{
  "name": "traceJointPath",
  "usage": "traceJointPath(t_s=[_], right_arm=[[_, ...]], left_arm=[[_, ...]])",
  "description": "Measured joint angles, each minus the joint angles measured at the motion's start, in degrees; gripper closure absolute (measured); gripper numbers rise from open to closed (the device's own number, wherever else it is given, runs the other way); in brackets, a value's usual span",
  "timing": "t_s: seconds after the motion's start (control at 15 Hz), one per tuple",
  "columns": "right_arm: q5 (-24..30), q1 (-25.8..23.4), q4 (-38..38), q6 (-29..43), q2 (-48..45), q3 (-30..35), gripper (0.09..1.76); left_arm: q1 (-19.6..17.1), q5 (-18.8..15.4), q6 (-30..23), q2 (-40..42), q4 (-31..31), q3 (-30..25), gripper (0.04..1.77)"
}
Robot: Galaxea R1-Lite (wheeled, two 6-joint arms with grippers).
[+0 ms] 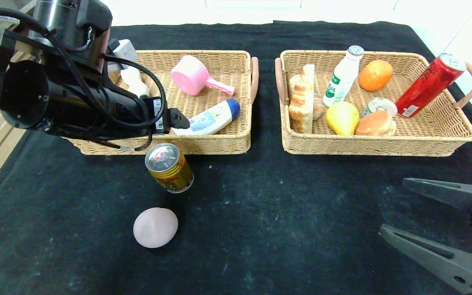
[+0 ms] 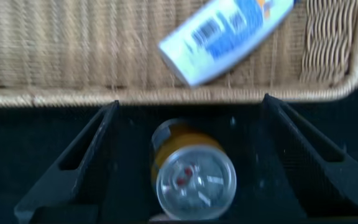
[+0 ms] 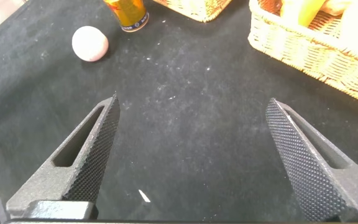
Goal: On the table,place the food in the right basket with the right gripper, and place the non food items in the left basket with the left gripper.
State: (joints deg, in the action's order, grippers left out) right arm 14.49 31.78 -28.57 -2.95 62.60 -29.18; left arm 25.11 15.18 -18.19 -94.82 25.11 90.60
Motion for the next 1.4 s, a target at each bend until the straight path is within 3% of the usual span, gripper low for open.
traceJointPath(t_s=[0.2,0.47,1.4], right_arm=[[0.0,0.0,-0.02,0.01,-0.06,0.0,0.14],[-0.02,0.0,-0.04,-0.02,-0.09,-0.06,0.14],[0.0,-0.09,-0.09,0.0,-0.09,-0.09,0.14]], left_arm=[[1.37,-2.43,0.63,0.46,3.94,-0.17,0.15],[2.11,-2.51,3.17,0.11,8.95,-0.44,0.13],[1.62,-1.99,2.56,-6.17,8.59,-0.78,0.1]])
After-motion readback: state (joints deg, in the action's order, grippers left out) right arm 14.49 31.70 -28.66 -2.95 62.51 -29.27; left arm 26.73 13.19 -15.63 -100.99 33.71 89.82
